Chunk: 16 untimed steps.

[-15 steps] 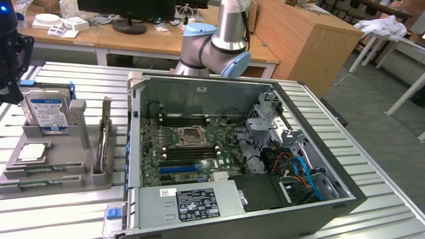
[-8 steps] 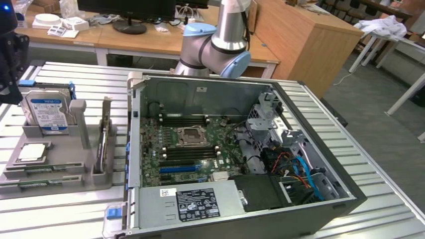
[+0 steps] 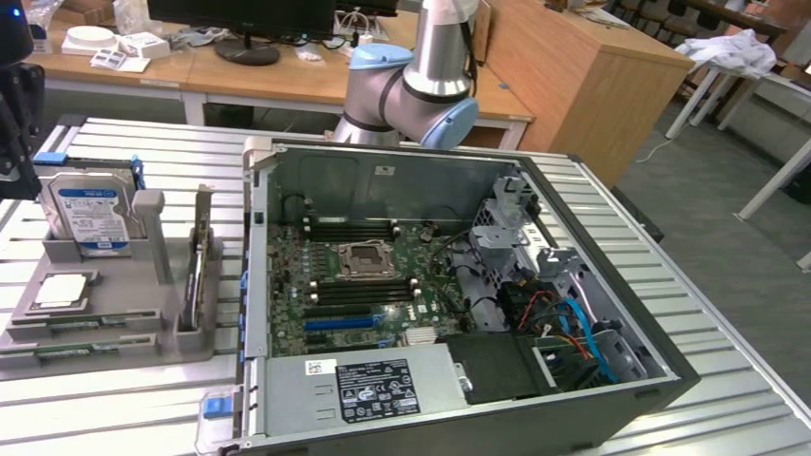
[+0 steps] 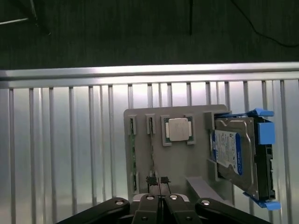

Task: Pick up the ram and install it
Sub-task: 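Pick up the ram and move it above insertion slot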

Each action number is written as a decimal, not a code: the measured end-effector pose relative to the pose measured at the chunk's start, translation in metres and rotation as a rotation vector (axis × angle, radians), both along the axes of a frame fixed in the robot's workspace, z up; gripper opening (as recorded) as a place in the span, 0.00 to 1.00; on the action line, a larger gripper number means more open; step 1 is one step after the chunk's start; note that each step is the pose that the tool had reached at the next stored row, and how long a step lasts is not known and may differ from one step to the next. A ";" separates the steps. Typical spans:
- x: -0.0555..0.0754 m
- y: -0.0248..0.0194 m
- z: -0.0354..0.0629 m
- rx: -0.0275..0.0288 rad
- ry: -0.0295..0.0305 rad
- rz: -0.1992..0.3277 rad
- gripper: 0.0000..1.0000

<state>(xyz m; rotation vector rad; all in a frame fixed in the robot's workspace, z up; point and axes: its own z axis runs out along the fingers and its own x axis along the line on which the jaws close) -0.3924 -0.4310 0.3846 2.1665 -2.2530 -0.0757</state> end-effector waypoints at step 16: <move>0.000 0.0050 -0.0017 0.0034 0.0000 0.009 0.11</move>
